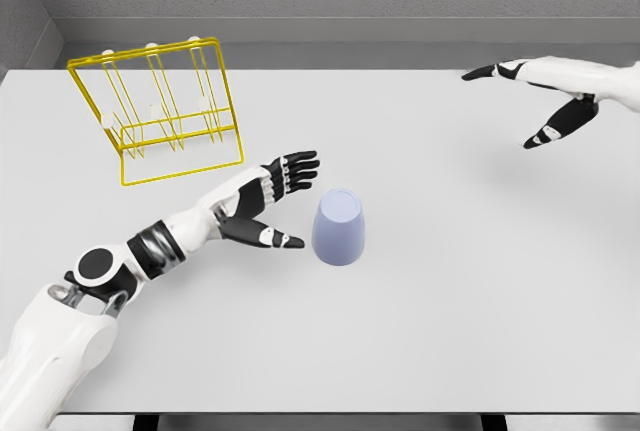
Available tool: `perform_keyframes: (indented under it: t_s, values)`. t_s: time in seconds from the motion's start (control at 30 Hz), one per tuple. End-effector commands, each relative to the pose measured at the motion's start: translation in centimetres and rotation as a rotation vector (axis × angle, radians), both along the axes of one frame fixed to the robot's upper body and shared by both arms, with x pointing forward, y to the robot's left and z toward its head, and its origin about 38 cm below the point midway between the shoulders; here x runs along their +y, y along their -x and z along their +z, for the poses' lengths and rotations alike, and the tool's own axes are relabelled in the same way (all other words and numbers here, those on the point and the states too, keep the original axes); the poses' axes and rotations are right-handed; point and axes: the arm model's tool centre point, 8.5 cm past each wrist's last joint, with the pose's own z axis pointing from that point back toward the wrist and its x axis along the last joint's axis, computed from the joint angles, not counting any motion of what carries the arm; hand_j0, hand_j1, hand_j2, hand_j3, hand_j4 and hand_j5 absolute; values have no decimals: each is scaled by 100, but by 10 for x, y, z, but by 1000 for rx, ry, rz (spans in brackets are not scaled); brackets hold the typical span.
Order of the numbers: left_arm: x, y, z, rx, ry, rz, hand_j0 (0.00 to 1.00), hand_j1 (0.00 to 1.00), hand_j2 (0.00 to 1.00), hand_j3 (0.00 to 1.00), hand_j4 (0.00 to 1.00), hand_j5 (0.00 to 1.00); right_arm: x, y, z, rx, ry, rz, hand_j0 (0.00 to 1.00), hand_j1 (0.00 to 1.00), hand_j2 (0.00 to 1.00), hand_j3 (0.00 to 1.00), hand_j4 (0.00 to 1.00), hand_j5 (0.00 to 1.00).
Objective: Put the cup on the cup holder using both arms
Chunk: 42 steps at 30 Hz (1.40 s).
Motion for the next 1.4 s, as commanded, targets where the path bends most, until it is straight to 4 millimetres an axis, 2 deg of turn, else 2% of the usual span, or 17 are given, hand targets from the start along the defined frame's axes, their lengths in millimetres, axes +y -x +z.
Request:
perform_keyframes:
  t_s: [0.0, 0.07, 0.17, 0.33, 0.53, 0.77, 0.97, 1.07, 1.17, 1.27, 1.37]
  values:
    - [1, 0, 1, -3, -1, -1, 100, 100, 100, 100, 100, 100, -9, 5, -6, 18, 41, -5, 100, 100, 100, 100, 100, 100]
    - [-1, 2, -1, -1, -4, -9, 100, 100, 100, 100, 100, 100, -6, 2, -2, 19, 73, 9, 100, 100, 100, 100, 100, 100]
    - [-3, 5, -6, -32, -70, -9, 100, 100, 100, 100, 100, 100, -15, 2, 12, -4, 88, -11, 100, 100, 100, 100, 100, 100]
    - [-6, 5, -4, -50, -58, -11, 100, 100, 100, 100, 100, 100, -11, 1, 10, -1, 86, 0, 100, 100, 100, 100, 100, 100]
    - [-22, 5, -7, -37, -26, -14, 100, 100, 100, 100, 100, 100, -9, 1, 8, 3, 84, 2, 100, 100, 100, 100, 100, 100]
    - [-23, 4, -12, -27, -31, -11, 100, 100, 100, 100, 100, 100, 0, -2, 4, 9, 75, 17, 100, 100, 100, 100, 100, 100]
    - [-26, 5, -13, -22, -24, -12, 100, 100, 100, 100, 100, 100, -5, -2, 0, 21, 79, -2, 100, 100, 100, 100, 100, 100]
    - [-26, 4, -13, -22, -24, -11, 100, 100, 100, 100, 100, 100, -24, -4, -5, 38, 88, -57, 100, 100, 100, 100, 100, 100]
    - [-26, 4, -12, -24, -22, -12, 100, 100, 100, 100, 100, 100, -22, -2, -10, 51, 101, -42, 100, 100, 100, 100, 100, 100]
    - [-25, 4, -12, -25, -23, -10, 100, 100, 100, 100, 100, 100, -23, -4, 1, 27, 102, -43, 100, 100, 100, 100, 100, 100]
    - [-31, 5, -12, -27, -19, -15, 100, 100, 100, 100, 100, 100, -21, -3, 2, 27, 106, -35, 100, 100, 100, 100, 100, 100]
